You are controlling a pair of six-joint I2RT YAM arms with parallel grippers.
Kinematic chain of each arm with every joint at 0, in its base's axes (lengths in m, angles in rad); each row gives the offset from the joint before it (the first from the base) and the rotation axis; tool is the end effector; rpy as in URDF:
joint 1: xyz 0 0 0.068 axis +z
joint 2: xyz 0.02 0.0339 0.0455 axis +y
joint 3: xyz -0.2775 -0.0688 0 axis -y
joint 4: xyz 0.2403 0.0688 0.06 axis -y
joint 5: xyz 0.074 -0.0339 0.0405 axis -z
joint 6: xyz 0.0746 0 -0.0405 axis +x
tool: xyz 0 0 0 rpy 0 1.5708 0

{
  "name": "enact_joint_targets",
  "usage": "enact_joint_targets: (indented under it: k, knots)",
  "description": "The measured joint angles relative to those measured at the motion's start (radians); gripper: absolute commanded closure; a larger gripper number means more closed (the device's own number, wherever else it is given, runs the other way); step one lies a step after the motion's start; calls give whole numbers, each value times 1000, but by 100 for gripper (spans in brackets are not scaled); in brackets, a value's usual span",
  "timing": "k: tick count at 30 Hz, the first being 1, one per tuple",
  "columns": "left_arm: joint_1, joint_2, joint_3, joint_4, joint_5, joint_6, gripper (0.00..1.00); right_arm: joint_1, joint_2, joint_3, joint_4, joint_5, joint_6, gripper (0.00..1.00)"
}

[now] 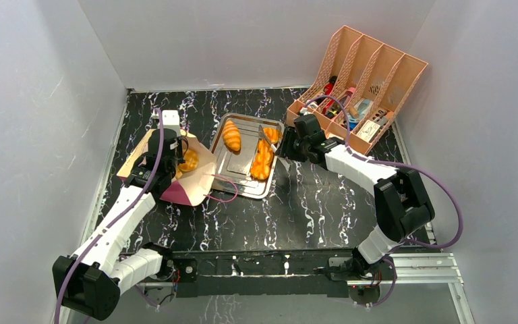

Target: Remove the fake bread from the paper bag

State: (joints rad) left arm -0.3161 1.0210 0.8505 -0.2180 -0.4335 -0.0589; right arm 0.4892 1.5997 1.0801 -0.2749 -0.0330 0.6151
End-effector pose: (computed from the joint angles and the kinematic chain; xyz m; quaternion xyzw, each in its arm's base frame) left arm 0.2503 -0.0489 0.3148 -0.0149 0.8195 0.0740 0.5680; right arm 0.3259 0.1763 0.2176 0.0520 0.9240 0.2115 0.3142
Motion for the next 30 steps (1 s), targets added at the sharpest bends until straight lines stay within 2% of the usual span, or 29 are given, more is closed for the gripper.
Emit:
enact_joint_targets:
  k: [12, 30]
  knots:
    - [0, 0, 0, -4, 3, -3, 100, -8, 4, -31, 48, -19, -2, 57]
    - [0, 6, 0, -22, 5, -5, 100, -14, -37, -63, 103, -3, -8, 58]
